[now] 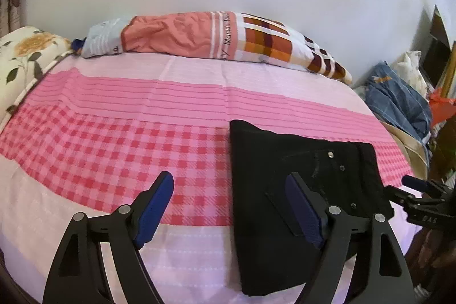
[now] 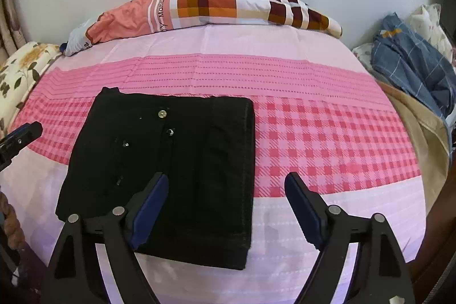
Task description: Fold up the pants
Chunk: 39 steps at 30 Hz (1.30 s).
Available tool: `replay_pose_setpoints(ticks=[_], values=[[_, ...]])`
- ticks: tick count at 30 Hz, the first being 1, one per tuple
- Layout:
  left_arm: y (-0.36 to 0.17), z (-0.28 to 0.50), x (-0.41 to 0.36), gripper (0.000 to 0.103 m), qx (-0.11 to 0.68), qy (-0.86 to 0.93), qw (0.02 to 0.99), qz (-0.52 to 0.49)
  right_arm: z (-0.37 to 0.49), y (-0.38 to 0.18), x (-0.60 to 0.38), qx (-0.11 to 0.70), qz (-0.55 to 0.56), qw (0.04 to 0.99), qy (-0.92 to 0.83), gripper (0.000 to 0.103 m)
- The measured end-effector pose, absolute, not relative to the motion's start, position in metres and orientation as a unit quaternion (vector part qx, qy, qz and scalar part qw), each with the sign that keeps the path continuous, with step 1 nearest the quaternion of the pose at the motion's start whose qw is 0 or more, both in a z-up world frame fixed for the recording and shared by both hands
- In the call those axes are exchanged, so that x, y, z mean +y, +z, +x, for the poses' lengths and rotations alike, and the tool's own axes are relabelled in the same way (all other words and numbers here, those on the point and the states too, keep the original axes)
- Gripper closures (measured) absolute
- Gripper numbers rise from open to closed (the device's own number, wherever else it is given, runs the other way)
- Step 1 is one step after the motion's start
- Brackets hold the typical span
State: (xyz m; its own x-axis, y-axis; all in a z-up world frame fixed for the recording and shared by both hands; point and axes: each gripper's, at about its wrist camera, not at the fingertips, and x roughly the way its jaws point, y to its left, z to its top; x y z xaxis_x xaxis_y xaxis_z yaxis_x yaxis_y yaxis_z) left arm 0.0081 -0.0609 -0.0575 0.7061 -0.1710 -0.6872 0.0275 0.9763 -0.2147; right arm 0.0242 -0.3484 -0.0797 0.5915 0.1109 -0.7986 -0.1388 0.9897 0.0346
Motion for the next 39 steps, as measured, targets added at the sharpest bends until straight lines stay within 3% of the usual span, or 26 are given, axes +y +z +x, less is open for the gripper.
replay_pose_setpoints(ticks=[8, 20, 35, 37, 39], values=[[-0.057, 0.006, -0.062, 0.022, 0.363, -0.073, 0.922, -0.115, 0.024, -0.075, -0.334, 0.442, -0.03, 0.894, 0.064, 0.015], [-0.069, 0.018, -0.08, 0.022, 0.377, -0.121, 0.914, -0.092, 0.029, -0.085, -0.345, 0.462, -0.02, 0.885, 0.058, 0.015], [-0.116, 0.075, -0.084, 0.022, 0.492, -0.203, 0.841, -0.099, 0.069, -0.142, -0.417, 0.536, 0.151, 0.819, 0.138, 0.015], [-0.125, 0.082, -0.085, 0.022, 0.51, -0.22, 0.824, -0.113, 0.075, -0.148, -0.418, 0.54, 0.158, 0.813, 0.152, 0.017], [-0.133, 0.088, -0.087, 0.022, 0.524, -0.241, 0.806, -0.131, 0.08, -0.154, -0.418, 0.544, 0.175, 0.802, 0.173, 0.025]])
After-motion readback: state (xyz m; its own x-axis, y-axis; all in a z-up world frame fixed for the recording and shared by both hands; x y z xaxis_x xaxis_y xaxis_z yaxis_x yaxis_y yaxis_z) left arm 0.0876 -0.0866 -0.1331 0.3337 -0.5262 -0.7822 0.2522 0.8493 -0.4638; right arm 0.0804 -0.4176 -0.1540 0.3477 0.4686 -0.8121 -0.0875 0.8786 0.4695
